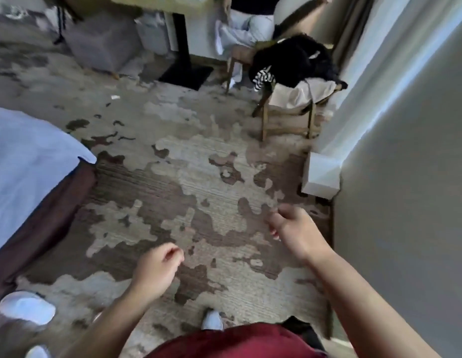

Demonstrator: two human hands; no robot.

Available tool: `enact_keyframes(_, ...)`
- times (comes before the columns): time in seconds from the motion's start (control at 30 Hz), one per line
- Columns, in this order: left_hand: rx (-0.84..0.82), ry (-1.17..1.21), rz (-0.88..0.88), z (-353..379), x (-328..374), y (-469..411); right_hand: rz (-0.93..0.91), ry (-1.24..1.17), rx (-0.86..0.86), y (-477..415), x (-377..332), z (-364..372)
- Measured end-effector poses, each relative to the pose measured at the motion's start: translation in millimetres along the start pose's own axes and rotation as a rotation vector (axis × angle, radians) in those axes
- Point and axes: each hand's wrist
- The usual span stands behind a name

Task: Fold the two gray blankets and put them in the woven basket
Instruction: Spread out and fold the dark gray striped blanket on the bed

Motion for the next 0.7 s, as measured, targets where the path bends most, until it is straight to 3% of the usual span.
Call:
enact_keyframes(0.1,0.038,0.019,-0.11,-32.7,-27.8,-33.7,-0.105,-0.097,-0.047,-64.8,-63.6,30.9)
enact_keyframes(0.23,0.026,0.08,-0.227,-57.7,-30.5,-83.5,-0.119,-0.08,-0.13,-135.0,-93.8,60.6)
enact_keyframes(0.53,0.08,0.354,-0.154,-129.1,77.4,-291.0,0.168,0.077,-0.273,-323.9,-55.7,105.5)
enact_keyframes(0.7,0.279,0.363,-0.137,-227.0,143.4,-405.1,0.271,0.188,-0.425,-427.3,-79.7,136.0)
Point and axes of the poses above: each hand's wrist, its own y-axis away from the middle knuckle, its own z-axis out of the palm, x = y × z, and after that the axes turned 7 degrees about -z, right-handed
